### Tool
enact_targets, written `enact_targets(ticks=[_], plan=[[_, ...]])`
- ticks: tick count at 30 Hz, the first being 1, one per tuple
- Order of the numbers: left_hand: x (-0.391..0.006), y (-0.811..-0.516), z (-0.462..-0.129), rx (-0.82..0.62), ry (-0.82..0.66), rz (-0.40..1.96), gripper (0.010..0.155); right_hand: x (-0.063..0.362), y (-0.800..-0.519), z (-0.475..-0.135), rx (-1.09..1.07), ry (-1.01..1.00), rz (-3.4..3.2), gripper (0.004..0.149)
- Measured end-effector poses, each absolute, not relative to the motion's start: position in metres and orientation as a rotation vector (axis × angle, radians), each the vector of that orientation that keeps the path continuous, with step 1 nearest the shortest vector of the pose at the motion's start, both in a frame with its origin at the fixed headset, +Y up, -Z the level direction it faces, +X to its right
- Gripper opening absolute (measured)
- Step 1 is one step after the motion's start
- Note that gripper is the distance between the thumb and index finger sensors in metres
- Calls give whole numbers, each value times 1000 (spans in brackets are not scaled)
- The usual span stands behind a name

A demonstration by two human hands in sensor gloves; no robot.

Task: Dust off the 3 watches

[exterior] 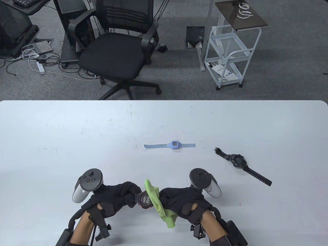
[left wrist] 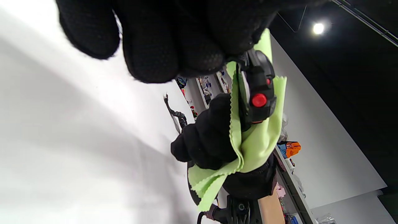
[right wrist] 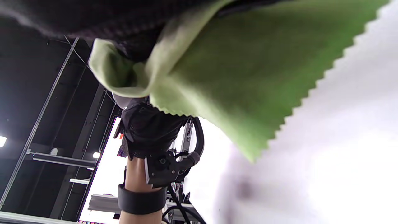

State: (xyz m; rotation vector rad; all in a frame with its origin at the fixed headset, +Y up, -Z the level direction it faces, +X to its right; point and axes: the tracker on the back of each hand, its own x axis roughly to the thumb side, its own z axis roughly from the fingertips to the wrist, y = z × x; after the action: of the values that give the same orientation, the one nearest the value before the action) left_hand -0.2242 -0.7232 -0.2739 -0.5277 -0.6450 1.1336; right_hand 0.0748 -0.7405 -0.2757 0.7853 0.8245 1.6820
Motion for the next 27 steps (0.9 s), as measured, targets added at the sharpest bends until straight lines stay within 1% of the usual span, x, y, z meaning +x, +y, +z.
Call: enact_targets(ticks=[4,6,14,22,27], plan=[[-225,-722,-274,-522,-649,1138,48,74,-740,-275,808,842,1675,50],[-225,-722,-274,-514,-648,1140,48,74,-742,-275,787,845,1690,49],[-231,-719,-274,-491,-636,1139,48,81,-738,-278,736,722,1834,45],[-233,-717,-274,-479,-643,1147,48,79,-742,-278,794,797,1681,46],[-234,-717,-274,-474,-640,1153,48,82,-741,-279,761,775,1753,45]])
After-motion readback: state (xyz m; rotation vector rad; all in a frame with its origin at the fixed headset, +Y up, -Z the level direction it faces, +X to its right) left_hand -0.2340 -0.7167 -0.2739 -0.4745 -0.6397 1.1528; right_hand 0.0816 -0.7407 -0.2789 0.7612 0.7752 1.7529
